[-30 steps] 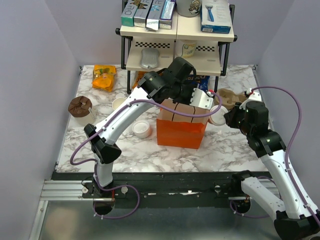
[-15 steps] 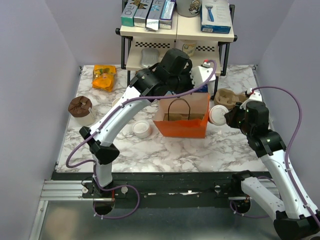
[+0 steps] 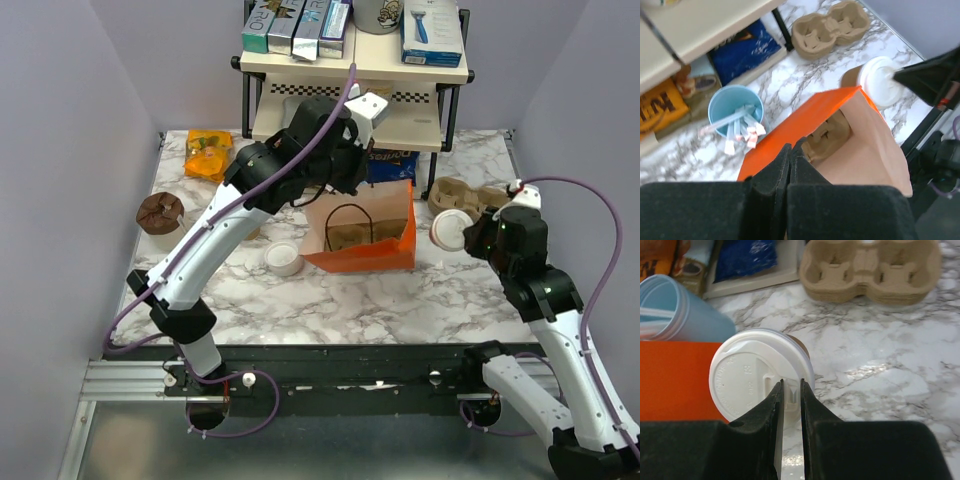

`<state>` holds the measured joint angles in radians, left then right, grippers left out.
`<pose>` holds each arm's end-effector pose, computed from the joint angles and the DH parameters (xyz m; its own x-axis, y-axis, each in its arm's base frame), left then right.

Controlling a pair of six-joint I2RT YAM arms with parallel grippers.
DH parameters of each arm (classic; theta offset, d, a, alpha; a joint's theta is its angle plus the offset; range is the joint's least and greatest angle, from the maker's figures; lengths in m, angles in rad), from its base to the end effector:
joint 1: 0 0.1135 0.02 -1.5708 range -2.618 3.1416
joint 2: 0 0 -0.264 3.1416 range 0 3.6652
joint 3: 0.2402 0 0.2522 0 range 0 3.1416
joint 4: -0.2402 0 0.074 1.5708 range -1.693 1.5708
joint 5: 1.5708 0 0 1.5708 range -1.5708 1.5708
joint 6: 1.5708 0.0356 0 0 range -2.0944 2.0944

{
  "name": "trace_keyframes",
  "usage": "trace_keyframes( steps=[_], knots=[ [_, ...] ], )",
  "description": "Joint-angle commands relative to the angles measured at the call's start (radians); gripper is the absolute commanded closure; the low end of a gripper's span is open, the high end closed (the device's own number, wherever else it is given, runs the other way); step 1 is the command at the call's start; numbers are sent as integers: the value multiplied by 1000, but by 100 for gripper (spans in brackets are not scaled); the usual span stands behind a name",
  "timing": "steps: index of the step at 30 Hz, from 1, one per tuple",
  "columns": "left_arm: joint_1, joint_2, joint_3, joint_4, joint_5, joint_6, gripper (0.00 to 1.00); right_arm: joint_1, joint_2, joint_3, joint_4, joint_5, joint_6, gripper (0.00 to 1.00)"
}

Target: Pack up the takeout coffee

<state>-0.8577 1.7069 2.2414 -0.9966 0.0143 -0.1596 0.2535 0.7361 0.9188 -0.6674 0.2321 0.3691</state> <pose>0.2182 -0.2531 0.5026 -0.4095 0.2305 -0.8827 0.7086 0.6898 -0.1485 0.1477 0.0298 0.3436 -0.4376 0.2493 -0.8639 0.1189 0.9684 0.2193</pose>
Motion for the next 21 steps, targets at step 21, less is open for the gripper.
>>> trace_keyframes(
  steps=[21],
  knots=[
    [46, -165, -195, -59, -80, -743, 100, -3, -86, 181, -129, 162, 16, 99]
  ],
)
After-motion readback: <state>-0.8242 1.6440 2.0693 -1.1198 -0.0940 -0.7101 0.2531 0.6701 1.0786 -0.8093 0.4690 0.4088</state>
